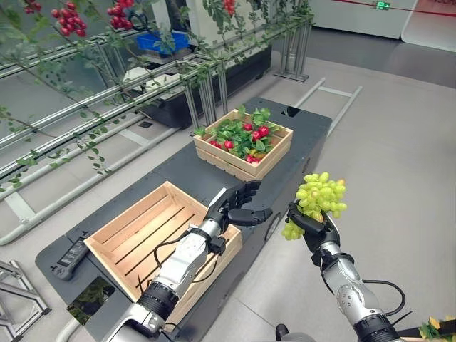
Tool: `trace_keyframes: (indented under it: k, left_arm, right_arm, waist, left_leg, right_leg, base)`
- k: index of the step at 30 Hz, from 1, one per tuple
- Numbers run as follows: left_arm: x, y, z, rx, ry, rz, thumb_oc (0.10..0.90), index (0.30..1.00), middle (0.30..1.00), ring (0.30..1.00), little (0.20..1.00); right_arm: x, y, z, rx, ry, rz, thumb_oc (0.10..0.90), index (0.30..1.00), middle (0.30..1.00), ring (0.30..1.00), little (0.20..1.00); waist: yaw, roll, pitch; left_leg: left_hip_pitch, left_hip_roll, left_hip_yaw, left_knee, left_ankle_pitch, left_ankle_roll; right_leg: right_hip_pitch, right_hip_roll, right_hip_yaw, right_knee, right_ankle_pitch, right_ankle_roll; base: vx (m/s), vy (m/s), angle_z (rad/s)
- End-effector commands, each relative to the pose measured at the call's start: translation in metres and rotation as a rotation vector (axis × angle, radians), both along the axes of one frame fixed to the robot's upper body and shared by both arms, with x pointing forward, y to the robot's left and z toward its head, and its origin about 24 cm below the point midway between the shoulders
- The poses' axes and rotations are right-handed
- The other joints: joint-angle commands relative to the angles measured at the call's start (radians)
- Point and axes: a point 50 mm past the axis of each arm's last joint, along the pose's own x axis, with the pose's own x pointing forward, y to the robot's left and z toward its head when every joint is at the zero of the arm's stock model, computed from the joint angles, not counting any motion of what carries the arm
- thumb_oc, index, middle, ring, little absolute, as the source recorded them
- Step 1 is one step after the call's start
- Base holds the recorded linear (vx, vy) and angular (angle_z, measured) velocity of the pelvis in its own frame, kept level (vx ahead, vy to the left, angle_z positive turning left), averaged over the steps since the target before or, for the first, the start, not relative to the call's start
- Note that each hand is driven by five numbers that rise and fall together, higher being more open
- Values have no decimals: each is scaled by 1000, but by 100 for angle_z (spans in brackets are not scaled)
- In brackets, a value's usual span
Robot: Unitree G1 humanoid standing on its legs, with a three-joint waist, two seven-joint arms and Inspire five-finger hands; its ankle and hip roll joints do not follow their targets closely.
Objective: Pick up the fruits from the basket on one side to the basket on the other side
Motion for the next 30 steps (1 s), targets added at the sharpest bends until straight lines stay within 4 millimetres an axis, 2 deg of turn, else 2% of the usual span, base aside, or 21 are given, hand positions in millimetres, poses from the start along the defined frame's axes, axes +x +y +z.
trace_keyframes:
  k: [1,2,3,6,8,9,10,11,12,14,16,17,18,20,21,22,25,30]
  left_arm:
    - [13,19,24,-131,-157,195,800,900,900,900,900]
    - [9,28,22,-145,-159,243,800,900,900,900,900]
    - [7,35,22,-168,-161,259,800,900,900,900,900]
    - [10,38,22,-176,-156,245,800,900,900,900,900]
    - [10,42,23,-164,-172,270,800,900,900,900,900]
    - [9,42,23,-163,-173,273,800,900,900,900,900]
    - [5,57,21,-170,-176,353,800,900,900,900,900]
    - [0,69,22,-171,-189,387,800,900,900,900,900]
    - [-1,72,22,-171,-192,392,800,900,900,900,900]
    - [-4,81,24,-173,-201,401,800,900,900,900,900]
    - [-6,84,25,-170,-210,416,800,900,900,900,900]
    - [-7,88,25,-170,-219,423,800,900,900,900,900]
    - [-5,90,27,-165,-230,426,800,900,900,900,900]
    - [-3,88,25,-180,-218,444,800,900,900,900,900]
    - [-2,87,25,-182,-217,448,800,900,900,900,900]
    - [7,79,32,-207,-224,453,800,900,900,900,900]
    - [16,67,38,-208,-229,422,800,900,900,900,900]
    - [1,61,19,-208,-167,402,800,900,900,900,900]
  right_arm:
    - [35,-4,64,46,-340,13,400,300,300,300,300]
    - [38,1,64,59,-339,50,400,300,300,300,300]
    - [42,5,65,63,-344,56,400,300,300,300,300]
    - [48,7,65,84,-343,-1,400,300,300,300,300]
    - [44,11,63,92,-351,23,400,300,300,300,300]
    - [43,10,63,92,-351,23,400,300,300,300,300]
    - [40,11,57,108,-333,63,400,300,300,300,300]
    - [37,12,53,119,-329,72,400,300,300,300,300]
    - [36,12,52,122,-328,73,400,300,300,300,300]
    - [33,13,50,124,-328,76,400,300,300,300,300]
    - [32,15,48,122,-325,87,400,300,300,300,300]
    - [31,17,45,116,-316,93,400,300,300,300,300]
    - [30,19,41,109,-310,104,400,300,300,300,300]
    - [31,21,37,105,-285,107,400,300,300,300,300]
    - [32,22,37,105,-284,109,400,300,300,300,300]
    - [42,31,46,109,-306,125,400,300,300,300,300]
    - [50,28,52,102,-309,102,400,300,300,300,300]
    - [25,19,32,115,-263,85,400,300,300,300,300]
  waist:
    - [47,-28,-24]
    - [76,-23,-15]
    - [96,-20,-9]
    - [88,-16,4]
    - [80,-20,18]
    - [80,-20,19]
    - [85,-16,37]
    - [99,-7,47]
    - [103,-4,48]
    - [124,16,46]
    - [147,27,36]
    - [163,22,30]
    - [178,3,15]
    - [187,-11,4]
    - [187,-11,4]
    - [184,-12,0]
    - [175,-13,-7]
    - [152,-11,-34]
  left_leg:
    - [-59,-109,-286,220,-192,41]
    - [-87,-165,-390,217,-184,63]
    - [-101,-206,-452,205,-170,80]
    - [-86,-190,-393,173,-168,87]
    - [-73,-208,-418,151,-168,95]
    - [-71,-208,-418,149,-168,95]
    - [-50,-203,-401,129,-161,92]
    - [-46,-186,-365,107,-143,91]
    - [-46,-180,-353,101,-137,91]
    - [-59,-152,-304,82,-103,95]
    - [-77,-137,-277,79,-87,99]
    - [-84,-135,-261,84,-86,102]
    - [-96,-137,-246,98,-87,93]
    - [-98,-129,-218,98,-88,76]
    - [-96,-128,-216,96,-87,74]
    - [-97,-114,-208,84,-79,57]
    - [-93,-100,-191,63,-71,50]
    - [-58,-91,-191,18,-64,48]
  right_leg:
    - [4,15,113,28,20,-51]
    - [-11,37,159,39,28,-54]
    - [-38,51,193,45,46,-53]
    - [-114,33,190,38,108,-24]
    - [-175,20,169,32,157,-3]
    - [-178,19,166,32,159,-1]
    - [-213,8,91,62,169,12]
    - [-221,0,36,154,149,10]
    - [-221,1,26,187,139,7]
    - [-197,7,-25,321,67,-11]
    - [-164,-2,-78,382,17,-29]
    - [-131,-16,-106,374,-18,-39]
    - [-50,-22,-128,251,-56,-45]
    - [6,-30,-143,132,-38,-44]
    - [9,-28,-139,121,-34,-43]
    - [23,-17,-110,60,-23,-43]
    - [37,-6,-106,31,-24,-53]
    - [52,15,-110,18,-32,-63]
  base:
    - [-122,107,-85]
    - [-198,155,-125]
    - [-217,130,-201]
    - [-197,115,-208]
    - [-160,49,-80]
    - [-209,43,-50]
    - [-313,46,-53]
    - [-350,51,-87]
    - [-318,44,-138]
    - [-273,35,-119]
    - [-216,-25,-66]
    - [-177,-157,-81]
    - [-152,-183,-72]
    - [-84,-154,-41]
    - [-131,-138,-47]
    - [-116,-82,-45]
    - [-84,-80,-35]
    - [-4,-91,-4]
